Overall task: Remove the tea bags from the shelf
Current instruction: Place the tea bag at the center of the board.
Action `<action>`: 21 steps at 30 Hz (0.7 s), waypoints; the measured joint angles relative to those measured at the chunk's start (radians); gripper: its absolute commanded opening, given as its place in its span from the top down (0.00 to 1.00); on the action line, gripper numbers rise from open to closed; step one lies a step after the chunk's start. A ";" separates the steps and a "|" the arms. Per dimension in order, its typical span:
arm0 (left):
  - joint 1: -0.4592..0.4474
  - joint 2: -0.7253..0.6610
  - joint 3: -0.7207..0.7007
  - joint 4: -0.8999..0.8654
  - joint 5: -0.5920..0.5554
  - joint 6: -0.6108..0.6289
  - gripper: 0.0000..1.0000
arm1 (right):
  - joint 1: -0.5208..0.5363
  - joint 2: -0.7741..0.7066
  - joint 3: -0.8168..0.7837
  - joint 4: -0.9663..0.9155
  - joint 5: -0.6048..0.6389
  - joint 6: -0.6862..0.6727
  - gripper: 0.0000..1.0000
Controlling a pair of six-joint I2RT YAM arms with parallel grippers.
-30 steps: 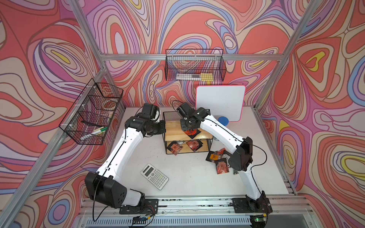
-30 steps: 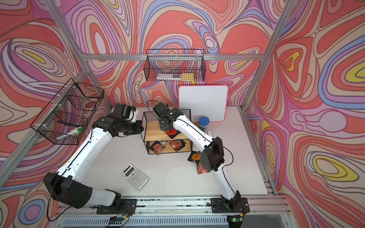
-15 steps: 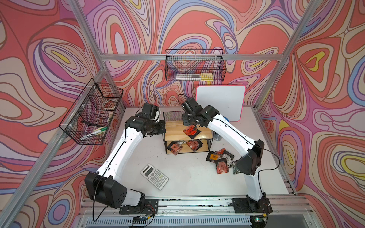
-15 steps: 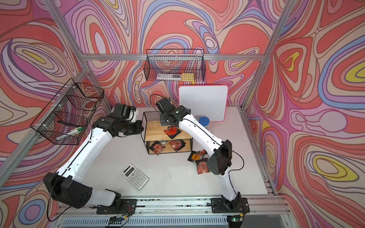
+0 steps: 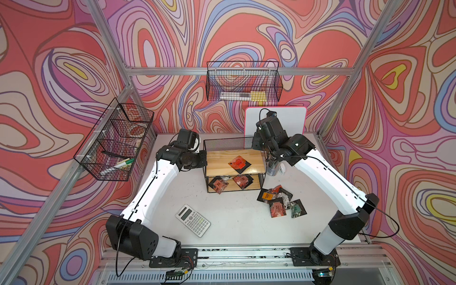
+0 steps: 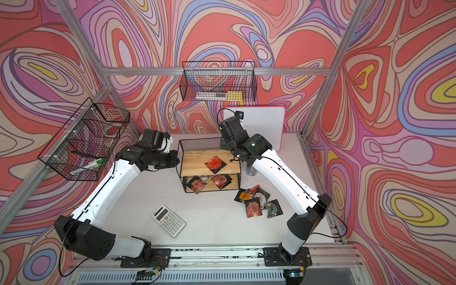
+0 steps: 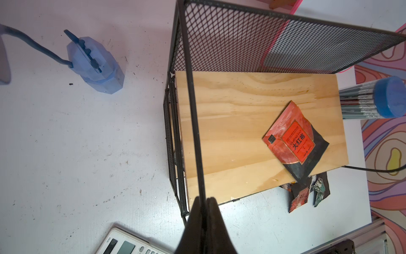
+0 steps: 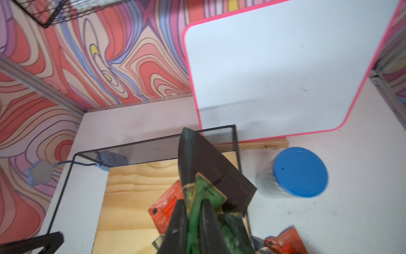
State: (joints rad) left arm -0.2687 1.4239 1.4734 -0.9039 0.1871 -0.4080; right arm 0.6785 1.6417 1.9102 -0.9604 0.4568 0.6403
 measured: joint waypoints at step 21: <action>0.000 0.000 0.000 -0.001 0.000 0.000 1.00 | -0.257 -0.475 -0.974 -0.037 -0.268 0.860 0.99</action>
State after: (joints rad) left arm -0.2687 1.4239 1.4734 -0.9047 0.1871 -0.4080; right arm 0.4217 1.1664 0.9363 -0.9974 0.1886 1.5005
